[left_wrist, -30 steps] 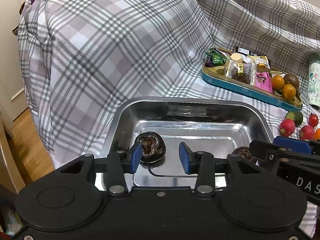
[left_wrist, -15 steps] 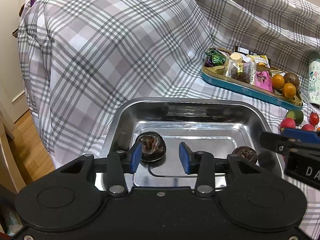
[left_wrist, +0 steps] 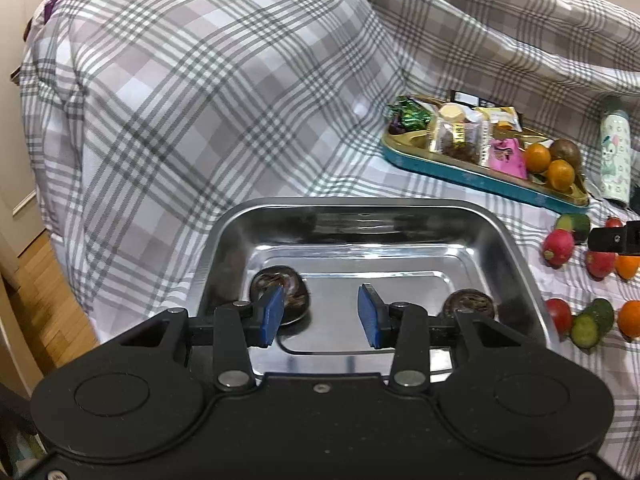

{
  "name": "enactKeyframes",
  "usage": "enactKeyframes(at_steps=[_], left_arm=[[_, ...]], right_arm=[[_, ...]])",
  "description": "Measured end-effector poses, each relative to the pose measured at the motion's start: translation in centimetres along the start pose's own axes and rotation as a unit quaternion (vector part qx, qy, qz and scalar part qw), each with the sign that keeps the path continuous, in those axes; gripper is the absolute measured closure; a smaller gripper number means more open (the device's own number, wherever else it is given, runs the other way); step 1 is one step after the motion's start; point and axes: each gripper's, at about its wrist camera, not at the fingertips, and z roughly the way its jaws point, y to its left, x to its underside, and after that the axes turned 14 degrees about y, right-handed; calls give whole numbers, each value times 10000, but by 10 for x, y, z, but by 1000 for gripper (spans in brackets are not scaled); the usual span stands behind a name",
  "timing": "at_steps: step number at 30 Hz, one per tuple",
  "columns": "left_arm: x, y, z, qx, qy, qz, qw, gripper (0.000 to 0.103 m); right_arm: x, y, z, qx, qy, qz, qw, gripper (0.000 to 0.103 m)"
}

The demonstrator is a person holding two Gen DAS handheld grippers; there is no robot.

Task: Organize fruits
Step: 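Move both tools back toward the cucumber piece and an orange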

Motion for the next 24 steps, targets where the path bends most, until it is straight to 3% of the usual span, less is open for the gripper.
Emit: enactKeyframes(at_steps=[6,11,18,24], left_arm=[[6,-25,-8,-169,-190,556,9981,54],[9,-55,-17,348,-56,827,9960,54],[17,-116,-34,876,-193,1472,9850,54],[25,-159,-25,1069,-92,1946,9750,54]], right_arm=[[-5,-49,2,275,302,602,9974,55],[-6,-78,-1,324,568,831,9944,55],[-6,-107,-4,101,964,846,9917,55],[-5,-129,-6,-64,1076,1101,9881,55]])
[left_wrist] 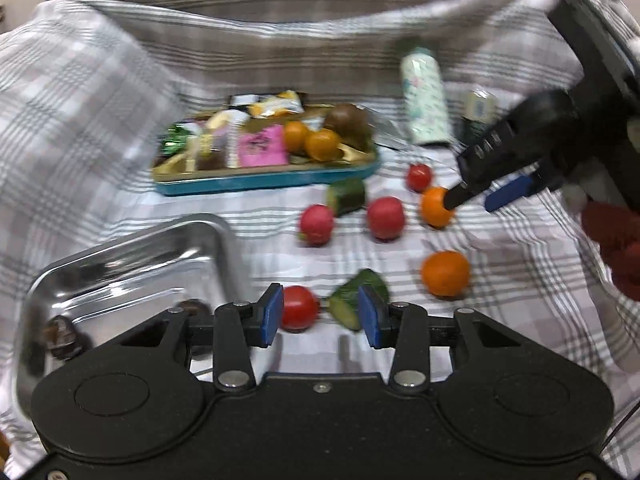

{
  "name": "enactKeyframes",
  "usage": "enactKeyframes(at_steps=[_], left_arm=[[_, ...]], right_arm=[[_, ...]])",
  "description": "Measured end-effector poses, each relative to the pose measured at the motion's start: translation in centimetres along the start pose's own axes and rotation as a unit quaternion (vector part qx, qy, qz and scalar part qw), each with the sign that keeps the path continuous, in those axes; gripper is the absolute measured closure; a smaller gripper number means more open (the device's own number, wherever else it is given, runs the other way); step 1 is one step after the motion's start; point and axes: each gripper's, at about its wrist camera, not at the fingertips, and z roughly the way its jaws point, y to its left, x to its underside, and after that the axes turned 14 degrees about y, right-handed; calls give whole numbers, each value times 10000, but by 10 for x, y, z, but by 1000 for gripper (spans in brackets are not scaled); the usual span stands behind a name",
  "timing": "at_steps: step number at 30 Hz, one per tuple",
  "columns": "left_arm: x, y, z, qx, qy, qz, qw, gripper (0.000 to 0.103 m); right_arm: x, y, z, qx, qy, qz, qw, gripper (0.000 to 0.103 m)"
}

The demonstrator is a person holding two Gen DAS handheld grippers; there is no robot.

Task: Organize fruits
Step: 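Move both tools back toward the cucumber piece and an orange, then grasp the green cucumber piece with the left gripper while the right gripper grasps an orange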

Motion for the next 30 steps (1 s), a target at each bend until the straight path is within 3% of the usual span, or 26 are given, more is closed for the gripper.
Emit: enactKeyframes(at_steps=[16,23,30], left_arm=[[-11,-22,40,27,268,720,9970,54],[-17,-24,49,-67,239,833,9962,48],[-22,-26,63,-249,338,712,9966,49]], right_arm=[[3,-9,-7,-76,56,-80,9999,55],[4,-4,-1,-170,276,-312,9990,56],[-4,-22,-2,-89,-107,472,9988,56]])
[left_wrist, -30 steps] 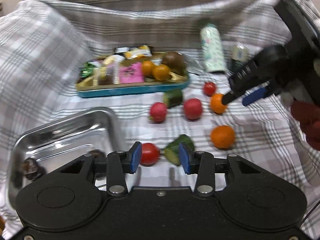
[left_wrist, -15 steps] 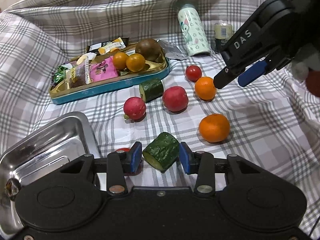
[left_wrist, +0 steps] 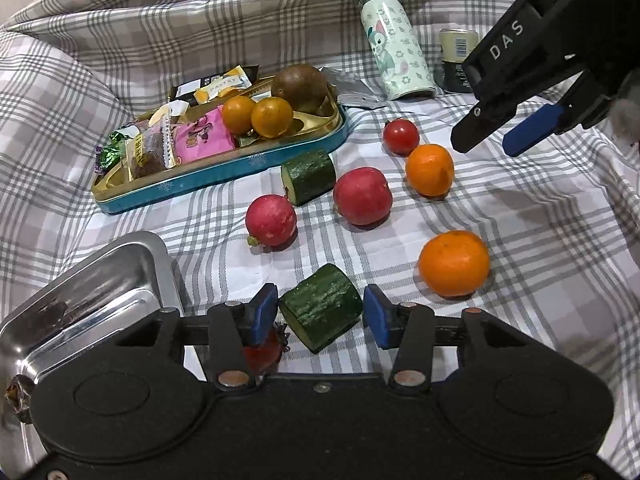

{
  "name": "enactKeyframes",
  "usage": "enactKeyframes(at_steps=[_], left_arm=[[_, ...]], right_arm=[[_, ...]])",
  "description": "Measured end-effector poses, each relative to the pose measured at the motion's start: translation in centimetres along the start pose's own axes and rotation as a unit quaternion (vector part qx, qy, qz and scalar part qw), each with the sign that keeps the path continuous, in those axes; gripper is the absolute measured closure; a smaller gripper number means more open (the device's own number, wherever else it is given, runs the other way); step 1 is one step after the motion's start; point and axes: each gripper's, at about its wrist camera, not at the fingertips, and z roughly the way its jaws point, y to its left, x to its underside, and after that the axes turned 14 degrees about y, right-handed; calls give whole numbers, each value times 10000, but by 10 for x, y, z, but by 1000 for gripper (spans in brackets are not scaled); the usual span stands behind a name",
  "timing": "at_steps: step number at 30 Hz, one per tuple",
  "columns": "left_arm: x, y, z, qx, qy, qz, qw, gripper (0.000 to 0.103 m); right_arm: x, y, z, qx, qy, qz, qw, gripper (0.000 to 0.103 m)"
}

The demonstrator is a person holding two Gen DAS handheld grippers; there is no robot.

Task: Organize fruits
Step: 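Grasp the green cucumber piece with the left gripper while the right gripper grasps an orange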

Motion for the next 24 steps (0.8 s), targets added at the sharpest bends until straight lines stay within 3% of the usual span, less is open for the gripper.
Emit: enactKeyframes(at_steps=[10,16,24], left_arm=[[-3,12,4,294,-37,-658,9974,51],[-2,9,4,203,-86,-630,9978,51],[-2,10,5,198,-85,-661,9976,52]], right_arm=[[-9,7,17,-6,-114,99,9999,55],[-15,16,32,193,-146,65,9997,55],[-20,24,48,153,-20,11,9999,54]])
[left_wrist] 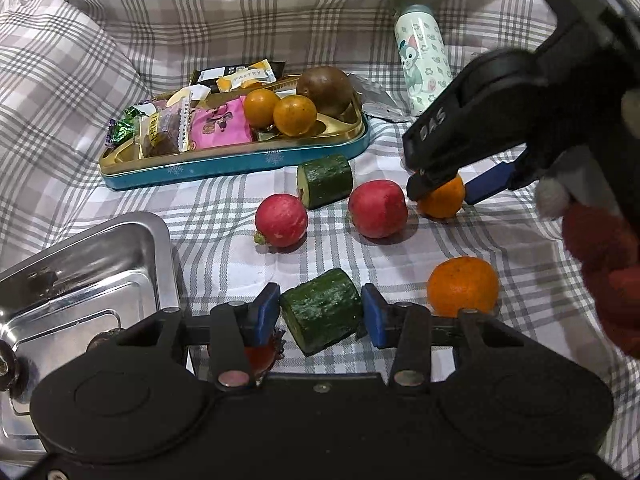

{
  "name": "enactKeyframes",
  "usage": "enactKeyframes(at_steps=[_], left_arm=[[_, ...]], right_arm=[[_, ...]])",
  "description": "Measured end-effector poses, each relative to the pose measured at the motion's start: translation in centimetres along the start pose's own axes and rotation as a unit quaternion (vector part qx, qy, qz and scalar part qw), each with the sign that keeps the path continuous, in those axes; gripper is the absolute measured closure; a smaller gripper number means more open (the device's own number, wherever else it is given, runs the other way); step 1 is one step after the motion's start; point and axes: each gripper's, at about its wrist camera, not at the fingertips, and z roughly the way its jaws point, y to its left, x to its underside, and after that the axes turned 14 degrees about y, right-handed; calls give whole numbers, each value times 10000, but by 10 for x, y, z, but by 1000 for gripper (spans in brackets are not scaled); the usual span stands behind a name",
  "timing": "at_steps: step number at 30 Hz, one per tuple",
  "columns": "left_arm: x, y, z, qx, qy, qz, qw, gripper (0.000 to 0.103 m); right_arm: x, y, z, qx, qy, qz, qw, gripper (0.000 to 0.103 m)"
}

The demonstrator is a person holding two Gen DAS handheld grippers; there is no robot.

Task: Organize fruits
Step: 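Grasp the green cucumber piece with the left gripper while the right gripper grasps an orange, then carry the cucumber piece and orange over the steel tray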

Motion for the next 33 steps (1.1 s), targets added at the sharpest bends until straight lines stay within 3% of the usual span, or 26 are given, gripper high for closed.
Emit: enactKeyframes(at_steps=[3,4,8,17,25,33], left_arm=[[0,3,0,79,9,-79,9999,52],[-1,4,-1,141,17,-119,9998,52],[-1,12,-6,456,24,-329,9984,52],[-6,13,-38,420,-383,-440,9974,52],[-1,39,-79,87,-856,-711,9938,52],[17,88,-100,-364,-981,-1259,9865,52]], right_arm=[[1,6,8,238,-12,-91,9997,55],[1,7,10,294,-1,-113,9995,61],[0,3,4,245,-115,-43,9996,61],[1,-16,-24,65,-618,340,9975,61],[10,-16,-46,-228,-1056,326,9936,61],[26,3,-66,-606,-1481,-38,9871,61]])
